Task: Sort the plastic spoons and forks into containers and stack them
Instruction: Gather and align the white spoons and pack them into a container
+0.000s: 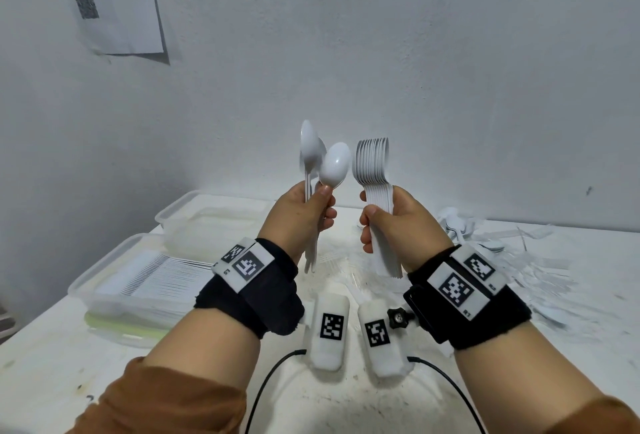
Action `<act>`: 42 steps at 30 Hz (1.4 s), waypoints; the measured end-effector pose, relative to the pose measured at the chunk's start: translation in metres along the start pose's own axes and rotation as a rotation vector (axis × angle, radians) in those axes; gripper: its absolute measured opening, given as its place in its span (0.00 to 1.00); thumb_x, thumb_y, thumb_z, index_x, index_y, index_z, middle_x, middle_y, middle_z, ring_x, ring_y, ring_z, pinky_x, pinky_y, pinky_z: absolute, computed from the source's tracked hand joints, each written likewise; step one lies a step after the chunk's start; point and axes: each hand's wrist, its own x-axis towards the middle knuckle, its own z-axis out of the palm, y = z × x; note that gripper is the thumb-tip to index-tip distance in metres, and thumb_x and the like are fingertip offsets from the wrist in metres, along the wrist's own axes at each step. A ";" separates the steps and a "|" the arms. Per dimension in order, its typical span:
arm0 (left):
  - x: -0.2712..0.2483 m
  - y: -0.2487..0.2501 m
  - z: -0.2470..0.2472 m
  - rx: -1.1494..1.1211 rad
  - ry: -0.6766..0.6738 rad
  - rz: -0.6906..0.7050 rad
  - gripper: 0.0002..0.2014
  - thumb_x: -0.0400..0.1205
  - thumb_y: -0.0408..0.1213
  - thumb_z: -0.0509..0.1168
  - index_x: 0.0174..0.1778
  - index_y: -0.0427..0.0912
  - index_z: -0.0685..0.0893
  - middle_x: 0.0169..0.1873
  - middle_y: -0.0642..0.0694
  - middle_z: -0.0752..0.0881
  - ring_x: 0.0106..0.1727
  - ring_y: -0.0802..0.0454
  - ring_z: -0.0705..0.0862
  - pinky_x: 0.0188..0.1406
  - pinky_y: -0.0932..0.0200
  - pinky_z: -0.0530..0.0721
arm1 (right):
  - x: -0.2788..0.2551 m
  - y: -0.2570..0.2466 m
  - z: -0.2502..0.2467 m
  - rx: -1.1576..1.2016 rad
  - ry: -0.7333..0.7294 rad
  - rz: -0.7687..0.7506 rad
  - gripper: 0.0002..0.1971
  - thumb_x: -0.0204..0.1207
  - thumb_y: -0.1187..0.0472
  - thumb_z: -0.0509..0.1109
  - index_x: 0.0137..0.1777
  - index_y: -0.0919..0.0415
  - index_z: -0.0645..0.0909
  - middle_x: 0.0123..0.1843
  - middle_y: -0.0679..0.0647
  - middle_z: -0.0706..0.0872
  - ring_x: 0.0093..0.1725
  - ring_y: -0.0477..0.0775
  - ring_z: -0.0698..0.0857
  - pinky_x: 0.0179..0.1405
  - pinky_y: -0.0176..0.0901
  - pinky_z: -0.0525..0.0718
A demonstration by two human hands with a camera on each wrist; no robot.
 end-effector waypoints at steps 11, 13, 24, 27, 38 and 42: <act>-0.010 0.001 0.026 0.061 -0.023 -0.031 0.10 0.88 0.38 0.52 0.47 0.40 0.75 0.37 0.47 0.79 0.33 0.53 0.80 0.42 0.59 0.83 | -0.008 0.002 -0.001 -0.029 -0.064 -0.027 0.06 0.80 0.67 0.64 0.55 0.63 0.74 0.36 0.55 0.82 0.30 0.50 0.80 0.33 0.46 0.84; -0.009 0.002 0.029 0.088 -0.034 -0.051 0.11 0.88 0.40 0.52 0.45 0.41 0.75 0.36 0.46 0.80 0.34 0.49 0.80 0.50 0.49 0.85 | -0.008 0.002 -0.001 -0.032 -0.059 -0.034 0.05 0.79 0.67 0.65 0.52 0.62 0.73 0.35 0.56 0.81 0.30 0.50 0.80 0.31 0.45 0.83; -0.013 0.014 0.041 0.189 -0.042 -0.055 0.14 0.88 0.41 0.52 0.40 0.43 0.78 0.32 0.43 0.81 0.40 0.40 0.81 0.60 0.34 0.80 | -0.007 -0.004 -0.010 -0.151 -0.029 -0.080 0.08 0.80 0.65 0.66 0.56 0.63 0.72 0.48 0.56 0.81 0.34 0.47 0.82 0.32 0.41 0.87; -0.012 0.017 0.042 0.185 -0.026 -0.050 0.14 0.87 0.40 0.53 0.38 0.42 0.78 0.32 0.44 0.81 0.44 0.40 0.82 0.61 0.37 0.81 | -0.005 -0.006 -0.013 -0.182 -0.026 -0.076 0.10 0.80 0.65 0.65 0.58 0.65 0.72 0.50 0.58 0.82 0.35 0.47 0.83 0.33 0.42 0.87; -0.005 0.034 0.048 0.054 -0.073 -0.030 0.12 0.88 0.35 0.53 0.42 0.41 0.78 0.34 0.48 0.80 0.27 0.60 0.82 0.32 0.67 0.84 | 0.001 -0.025 -0.031 -0.150 -0.058 -0.101 0.05 0.80 0.67 0.63 0.53 0.62 0.71 0.32 0.54 0.78 0.27 0.50 0.77 0.28 0.41 0.78; -0.003 0.040 0.051 0.045 -0.065 -0.032 0.11 0.87 0.35 0.54 0.56 0.41 0.83 0.30 0.48 0.71 0.32 0.55 0.74 0.41 0.66 0.82 | 0.001 -0.029 -0.040 -0.097 0.001 -0.117 0.03 0.81 0.67 0.62 0.50 0.60 0.71 0.33 0.55 0.78 0.27 0.51 0.77 0.29 0.43 0.79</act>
